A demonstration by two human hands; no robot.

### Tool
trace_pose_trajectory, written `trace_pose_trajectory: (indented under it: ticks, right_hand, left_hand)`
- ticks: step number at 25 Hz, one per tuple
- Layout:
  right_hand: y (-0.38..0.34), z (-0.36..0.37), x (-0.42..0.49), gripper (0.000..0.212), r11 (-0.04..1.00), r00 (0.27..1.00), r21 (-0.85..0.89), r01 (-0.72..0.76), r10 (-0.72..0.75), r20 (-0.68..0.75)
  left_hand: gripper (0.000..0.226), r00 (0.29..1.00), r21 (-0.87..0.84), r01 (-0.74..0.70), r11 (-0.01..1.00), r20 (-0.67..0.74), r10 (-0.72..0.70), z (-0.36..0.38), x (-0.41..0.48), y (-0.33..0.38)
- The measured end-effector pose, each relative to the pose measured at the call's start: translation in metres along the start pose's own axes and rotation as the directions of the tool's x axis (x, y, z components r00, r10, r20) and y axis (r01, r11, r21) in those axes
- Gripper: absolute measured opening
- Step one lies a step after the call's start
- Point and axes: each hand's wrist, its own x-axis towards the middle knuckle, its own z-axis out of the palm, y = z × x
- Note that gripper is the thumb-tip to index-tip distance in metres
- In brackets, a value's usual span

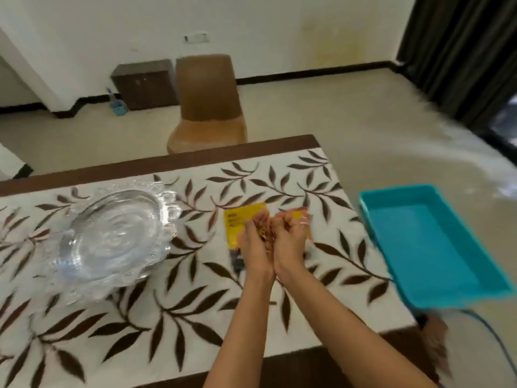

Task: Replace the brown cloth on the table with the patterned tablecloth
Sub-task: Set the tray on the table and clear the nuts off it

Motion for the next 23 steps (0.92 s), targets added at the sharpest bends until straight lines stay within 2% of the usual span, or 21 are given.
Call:
trace_pose_trajectory:
  ticks: [3, 5, 7, 9, 12, 15, 18, 21, 23]
  right_hand:
    - [-0.006, -0.111, -0.001, 0.014, 1.000, 0.986, 0.004, 0.025, -0.024, -0.166]
    - [-0.007, -0.220, -0.013, 0.011, 0.999, 0.940, 0.025, 0.048, -0.037, -0.339]
    - [-0.002, -0.257, -0.029, 0.012, 0.999, 0.930, 0.020, 0.038, -0.028, -0.366]
    - [0.010, -0.352, -0.050, 0.011, 1.000, 0.880, 0.025, 0.010, 0.003, -0.475]
    - [0.043, -0.482, -0.094, 0.014, 0.998, 0.753, 0.014, -0.065, 0.059, -0.656]
    - [0.085, -0.577, -0.139, 0.010, 0.984, 0.653, 0.101, -0.147, 0.174, -0.737]
    - [0.113, -0.646, -0.164, 0.018, 0.942, 0.524, 0.313, -0.122, 0.329, -0.786]
    - [0.160, -0.707, -0.173, 0.027, 0.830, 0.413, 0.557, -0.045, 0.523, -0.746]
    - [0.197, -0.741, -0.168, 0.023, 0.735, 0.316, 0.678, -0.025, 0.649, -0.692]
  left_hand:
    - [0.038, 0.992, 0.166, 0.065, 0.984, 0.092, -0.081, 0.035, -0.057, -0.085]
    - [0.036, 0.960, 0.240, 0.165, 0.957, 0.183, -0.211, 0.065, -0.126, -0.162]
    - [0.033, 0.953, 0.260, 0.198, 0.945, 0.176, -0.248, 0.061, -0.144, -0.195]
    - [0.031, 0.910, 0.368, 0.274, 0.889, 0.199, -0.363, 0.071, -0.203, -0.269]
    - [0.031, 0.838, 0.543, 0.342, 0.767, 0.194, -0.510, 0.059, -0.293, -0.372]
    - [0.028, 0.770, 0.624, 0.417, 0.661, 0.144, -0.622, 0.043, -0.360, -0.452]
    - [0.029, 0.713, 0.710, 0.473, 0.522, 0.039, -0.700, 0.008, -0.395, -0.533]
    - [0.026, 0.672, 0.774, 0.526, 0.352, -0.124, -0.730, -0.033, -0.407, -0.615]
    - [0.025, 0.645, 0.777, 0.573, 0.261, -0.231, -0.728, -0.056, -0.402, -0.665]
